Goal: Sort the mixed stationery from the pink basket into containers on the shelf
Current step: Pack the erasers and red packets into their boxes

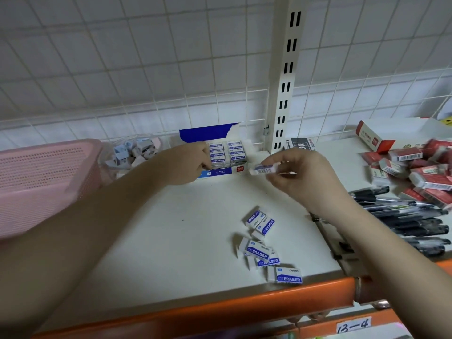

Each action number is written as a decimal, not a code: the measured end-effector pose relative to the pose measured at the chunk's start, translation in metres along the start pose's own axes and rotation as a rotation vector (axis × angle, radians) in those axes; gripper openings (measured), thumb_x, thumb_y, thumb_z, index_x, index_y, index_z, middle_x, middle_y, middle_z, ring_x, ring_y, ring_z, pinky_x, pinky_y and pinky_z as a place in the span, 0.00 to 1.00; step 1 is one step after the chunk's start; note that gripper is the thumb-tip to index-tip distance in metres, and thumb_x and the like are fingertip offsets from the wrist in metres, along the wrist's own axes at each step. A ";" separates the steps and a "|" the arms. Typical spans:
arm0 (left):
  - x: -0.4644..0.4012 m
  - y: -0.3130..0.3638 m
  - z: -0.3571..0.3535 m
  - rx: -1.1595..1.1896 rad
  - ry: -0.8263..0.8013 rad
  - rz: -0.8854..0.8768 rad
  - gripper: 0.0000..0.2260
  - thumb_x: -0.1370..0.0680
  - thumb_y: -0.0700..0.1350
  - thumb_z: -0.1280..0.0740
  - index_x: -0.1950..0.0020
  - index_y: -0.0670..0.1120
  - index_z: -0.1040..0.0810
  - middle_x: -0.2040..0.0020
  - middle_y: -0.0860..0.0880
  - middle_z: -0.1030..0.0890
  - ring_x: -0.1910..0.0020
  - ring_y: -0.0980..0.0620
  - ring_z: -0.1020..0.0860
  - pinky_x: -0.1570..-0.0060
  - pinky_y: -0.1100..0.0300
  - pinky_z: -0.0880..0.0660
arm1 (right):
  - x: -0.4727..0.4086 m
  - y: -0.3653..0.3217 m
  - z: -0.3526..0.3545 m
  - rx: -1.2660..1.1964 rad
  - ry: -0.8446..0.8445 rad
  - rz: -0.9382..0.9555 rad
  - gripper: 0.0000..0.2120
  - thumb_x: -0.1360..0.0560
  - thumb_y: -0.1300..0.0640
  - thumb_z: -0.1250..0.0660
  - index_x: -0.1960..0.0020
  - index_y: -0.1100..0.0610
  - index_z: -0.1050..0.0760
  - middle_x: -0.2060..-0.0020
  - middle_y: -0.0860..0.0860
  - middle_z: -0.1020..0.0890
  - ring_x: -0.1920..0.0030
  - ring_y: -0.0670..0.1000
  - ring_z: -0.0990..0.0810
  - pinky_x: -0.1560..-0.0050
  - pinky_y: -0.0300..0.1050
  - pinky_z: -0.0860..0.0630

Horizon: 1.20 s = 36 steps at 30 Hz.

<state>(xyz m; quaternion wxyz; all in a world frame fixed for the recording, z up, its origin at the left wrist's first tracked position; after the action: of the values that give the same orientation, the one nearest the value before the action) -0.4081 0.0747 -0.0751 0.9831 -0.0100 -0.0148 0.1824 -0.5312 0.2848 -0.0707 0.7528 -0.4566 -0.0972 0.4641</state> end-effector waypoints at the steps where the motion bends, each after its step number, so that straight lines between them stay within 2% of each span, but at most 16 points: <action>1: 0.002 0.003 -0.001 0.031 0.079 0.021 0.14 0.19 0.41 0.43 0.36 0.45 0.23 0.39 0.48 0.27 0.43 0.51 0.27 0.50 0.65 0.33 | -0.005 -0.002 0.001 -0.012 -0.012 -0.010 0.12 0.28 0.64 0.30 0.59 0.46 0.22 0.68 0.49 0.20 0.70 0.46 0.21 0.64 0.40 0.24; 3: 0.013 0.014 0.001 0.119 0.260 0.057 0.14 0.19 0.40 0.42 0.39 0.45 0.21 0.42 0.47 0.25 0.46 0.49 0.25 0.52 0.63 0.31 | -0.017 -0.005 0.005 -0.022 -0.027 -0.025 0.09 0.27 0.60 0.29 0.59 0.46 0.22 0.66 0.51 0.18 0.70 0.53 0.19 0.67 0.44 0.24; 4: 0.020 0.024 0.000 0.147 0.321 0.065 0.13 0.20 0.39 0.41 0.41 0.45 0.20 0.44 0.47 0.23 0.47 0.49 0.24 0.52 0.61 0.30 | -0.022 -0.005 0.006 -0.028 -0.032 -0.027 0.06 0.28 0.58 0.28 0.59 0.48 0.21 0.66 0.49 0.19 0.71 0.52 0.19 0.70 0.41 0.25; 6: 0.030 0.039 -0.007 0.254 0.363 0.053 0.12 0.22 0.38 0.39 0.45 0.46 0.18 0.49 0.49 0.20 0.50 0.50 0.23 0.51 0.61 0.30 | -0.035 -0.005 0.008 0.020 -0.018 -0.010 0.03 0.28 0.54 0.28 0.60 0.51 0.20 0.66 0.46 0.20 0.75 0.41 0.23 0.73 0.35 0.29; 7: 0.035 0.048 -0.011 0.317 0.348 0.031 0.11 0.22 0.39 0.38 0.45 0.48 0.18 0.50 0.51 0.20 0.51 0.52 0.23 0.50 0.61 0.29 | -0.042 -0.004 0.009 0.059 -0.008 -0.002 0.04 0.28 0.54 0.28 0.61 0.51 0.21 0.67 0.44 0.20 0.75 0.38 0.25 0.73 0.30 0.33; 9: 0.044 0.069 -0.015 0.425 0.219 -0.033 0.11 0.22 0.44 0.36 0.42 0.51 0.19 0.48 0.55 0.22 0.52 0.58 0.25 0.48 0.62 0.28 | -0.052 -0.003 0.009 0.081 -0.006 -0.005 0.02 0.27 0.54 0.29 0.59 0.50 0.21 0.70 0.44 0.23 0.74 0.37 0.27 0.72 0.27 0.35; 12: 0.045 0.088 -0.024 0.520 -0.025 -0.132 0.15 0.22 0.47 0.34 0.35 0.51 0.24 0.41 0.56 0.24 0.48 0.61 0.28 0.43 0.66 0.33 | -0.064 -0.002 0.003 -0.008 -0.047 -0.057 0.02 0.25 0.57 0.32 0.54 0.52 0.20 0.69 0.49 0.21 0.71 0.42 0.24 0.63 0.32 0.26; 16: 0.047 0.095 -0.032 0.571 -0.069 -0.113 0.16 0.23 0.45 0.33 0.35 0.51 0.24 0.45 0.53 0.21 0.49 0.58 0.27 0.43 0.60 0.31 | -0.075 -0.001 -0.015 -0.182 -0.183 -0.168 0.08 0.24 0.64 0.33 0.59 0.55 0.20 0.62 0.58 0.19 0.67 0.48 0.23 0.53 0.40 0.20; 18: 0.050 0.097 -0.033 0.546 -0.062 -0.103 0.18 0.23 0.44 0.33 0.33 0.51 0.25 0.44 0.52 0.21 0.46 0.56 0.27 0.42 0.58 0.31 | -0.079 -0.001 -0.025 -0.220 -0.239 -0.221 0.05 0.24 0.65 0.34 0.54 0.61 0.19 0.59 0.60 0.19 0.65 0.50 0.22 0.54 0.39 0.20; 20: 0.054 0.098 -0.035 0.505 -0.058 -0.112 0.19 0.23 0.42 0.33 0.31 0.49 0.27 0.41 0.51 0.22 0.43 0.54 0.28 0.40 0.58 0.33 | -0.082 -0.004 -0.034 -0.255 -0.267 -0.267 0.06 0.24 0.67 0.34 0.49 0.66 0.21 0.59 0.61 0.19 0.65 0.51 0.22 0.59 0.35 0.20; 24: 0.060 0.103 -0.035 0.538 0.024 -0.099 0.16 0.22 0.41 0.35 0.34 0.47 0.24 0.40 0.51 0.23 0.43 0.54 0.26 0.41 0.56 0.31 | -0.088 -0.017 -0.050 -0.172 -0.313 -0.272 0.04 0.25 0.67 0.33 0.53 0.65 0.21 0.60 0.61 0.20 0.67 0.51 0.22 0.63 0.36 0.21; 27: 0.065 0.110 -0.031 0.483 0.044 -0.149 0.16 0.22 0.37 0.36 0.35 0.47 0.23 0.32 0.51 0.26 0.37 0.54 0.27 0.37 0.58 0.31 | -0.096 -0.021 -0.057 -0.010 -0.331 -0.254 0.04 0.27 0.65 0.33 0.57 0.65 0.19 0.67 0.56 0.20 0.66 0.52 0.21 0.55 0.44 0.19; 29: 0.066 0.114 -0.029 0.434 0.045 -0.179 0.16 0.22 0.36 0.39 0.35 0.45 0.24 0.32 0.49 0.26 0.37 0.51 0.26 0.38 0.56 0.30 | -0.100 -0.023 -0.060 0.073 -0.357 -0.261 0.04 0.28 0.64 0.33 0.59 0.64 0.20 0.68 0.56 0.20 0.64 0.53 0.20 0.51 0.48 0.20; 31: 0.068 0.115 -0.029 0.387 0.072 -0.189 0.18 0.23 0.39 0.43 0.36 0.45 0.23 0.34 0.47 0.24 0.37 0.49 0.25 0.40 0.56 0.29 | -0.103 -0.026 -0.061 0.070 -0.384 -0.300 0.04 0.28 0.65 0.33 0.57 0.66 0.21 0.68 0.56 0.20 0.65 0.52 0.20 0.56 0.44 0.20; 34: 0.070 0.116 -0.029 0.331 0.095 -0.211 0.19 0.27 0.38 0.42 0.39 0.43 0.20 0.38 0.45 0.21 0.40 0.47 0.23 0.44 0.57 0.28 | -0.106 -0.030 -0.058 -0.004 -0.414 -0.357 0.04 0.26 0.65 0.32 0.59 0.64 0.24 0.69 0.55 0.21 0.73 0.46 0.22 0.71 0.34 0.23; 36: 0.072 0.117 -0.028 0.308 0.109 -0.223 0.17 0.29 0.37 0.39 0.43 0.42 0.18 0.42 0.45 0.19 0.44 0.47 0.21 0.47 0.54 0.24 | -0.108 -0.029 -0.057 0.003 -0.421 -0.365 0.02 0.27 0.65 0.32 0.56 0.65 0.24 0.69 0.55 0.21 0.73 0.46 0.23 0.70 0.34 0.22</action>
<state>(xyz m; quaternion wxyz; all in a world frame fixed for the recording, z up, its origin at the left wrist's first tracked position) -0.3818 0.2098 -0.1038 0.9865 0.1323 0.0655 0.0714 -0.5404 0.1611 -0.0500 0.7880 -0.3238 -0.3312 0.4056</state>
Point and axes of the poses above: each hand's wrist, its own x-axis away from the middle knuckle, its own z-axis out of the back of the hand, y = z × x, the point moved 2 cm from there along -x, towards the middle knuckle
